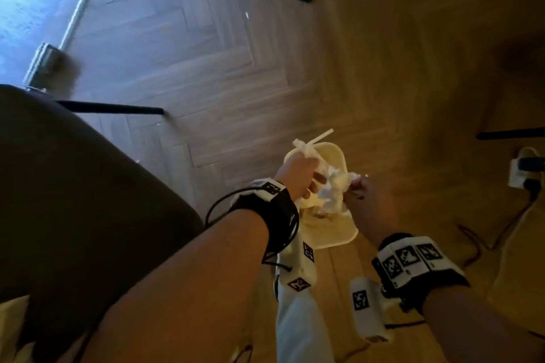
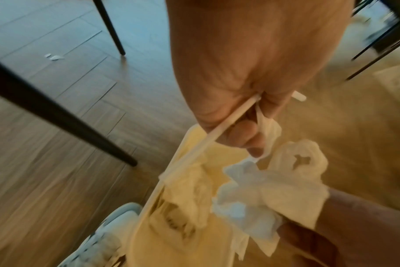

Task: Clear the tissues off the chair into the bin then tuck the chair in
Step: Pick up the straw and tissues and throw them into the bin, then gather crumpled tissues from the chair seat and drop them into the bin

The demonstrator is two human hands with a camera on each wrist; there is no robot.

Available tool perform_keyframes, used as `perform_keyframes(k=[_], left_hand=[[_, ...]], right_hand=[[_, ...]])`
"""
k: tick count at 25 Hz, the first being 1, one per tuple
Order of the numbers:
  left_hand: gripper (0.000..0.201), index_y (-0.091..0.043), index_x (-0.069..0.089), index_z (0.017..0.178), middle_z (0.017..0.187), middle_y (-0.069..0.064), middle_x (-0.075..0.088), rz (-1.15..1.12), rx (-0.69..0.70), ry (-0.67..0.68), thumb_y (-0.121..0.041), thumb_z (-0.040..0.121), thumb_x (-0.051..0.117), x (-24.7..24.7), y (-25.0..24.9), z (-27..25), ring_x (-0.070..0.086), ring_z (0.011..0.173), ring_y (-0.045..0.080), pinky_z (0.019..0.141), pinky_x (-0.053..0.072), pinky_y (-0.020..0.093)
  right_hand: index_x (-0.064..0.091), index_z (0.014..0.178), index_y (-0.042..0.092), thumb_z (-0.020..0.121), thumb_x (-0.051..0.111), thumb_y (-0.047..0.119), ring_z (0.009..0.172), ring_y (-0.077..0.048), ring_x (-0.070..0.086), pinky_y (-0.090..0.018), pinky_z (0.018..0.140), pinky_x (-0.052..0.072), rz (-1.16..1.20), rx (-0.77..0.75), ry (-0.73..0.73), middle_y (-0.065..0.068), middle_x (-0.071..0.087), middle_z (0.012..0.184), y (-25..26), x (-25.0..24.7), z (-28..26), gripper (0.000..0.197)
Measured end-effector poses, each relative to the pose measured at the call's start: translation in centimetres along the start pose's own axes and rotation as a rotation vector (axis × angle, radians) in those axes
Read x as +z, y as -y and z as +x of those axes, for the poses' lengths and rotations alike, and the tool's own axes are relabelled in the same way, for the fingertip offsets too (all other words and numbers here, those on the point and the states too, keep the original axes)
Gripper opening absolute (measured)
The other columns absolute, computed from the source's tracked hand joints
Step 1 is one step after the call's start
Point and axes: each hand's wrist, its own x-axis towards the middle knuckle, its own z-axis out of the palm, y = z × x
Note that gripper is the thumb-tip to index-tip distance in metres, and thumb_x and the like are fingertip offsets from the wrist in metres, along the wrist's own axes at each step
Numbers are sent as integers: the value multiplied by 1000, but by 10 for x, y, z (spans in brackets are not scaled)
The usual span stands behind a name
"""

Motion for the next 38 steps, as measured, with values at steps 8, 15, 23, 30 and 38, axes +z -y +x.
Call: perform_keyframes(k=[8, 15, 23, 30, 38], left_hand=[[48, -4, 54, 122, 112, 18, 65, 102, -226, -220, -38, 88, 49, 43, 92, 105, 62, 103, 38, 95, 49, 48], [42, -3, 49, 131, 132, 16, 53, -46, -137, -147, -29, 98, 42, 11, 39, 22, 49, 125, 31, 98, 42, 36], [20, -6, 60, 99, 87, 13, 68, 75, 189, -285, -22, 96, 49, -149, -3, -219, 67, 75, 18, 65, 52, 22], [15, -19, 61, 97, 103, 9, 64, 378, 10, -534, -30, 92, 53, -315, 157, -346, 62, 97, 25, 85, 49, 38], [96, -27, 13, 148, 158, 9, 0, 1044, -83, -712, -39, 74, 73, -478, 226, -324, 8, 142, 38, 104, 34, 57]], right_hand=[[47, 130, 24, 84, 54, 17, 107, -33, 60, -51, 88, 52, 243, 351, 282, -9, 55, 124, -111, 56, 53, 47], [40, 137, 24, 88, 51, 20, 106, -27, 58, -43, 89, 49, 103, 226, 99, -1, 55, 119, -42, 21, 3, 51], [63, 108, 8, 89, 54, 17, 90, -24, 64, -39, 83, 51, -180, -319, 409, -10, 68, 97, 172, 73, -135, 23], [61, 106, 21, 90, 55, 17, 90, -13, 62, -33, 86, 52, -574, -500, 753, 2, 64, 100, 241, 191, -245, 18], [58, 111, 22, 92, 51, 18, 84, -6, 61, -20, 70, 48, -748, -470, 753, 5, 63, 97, 244, 285, -266, 21]])
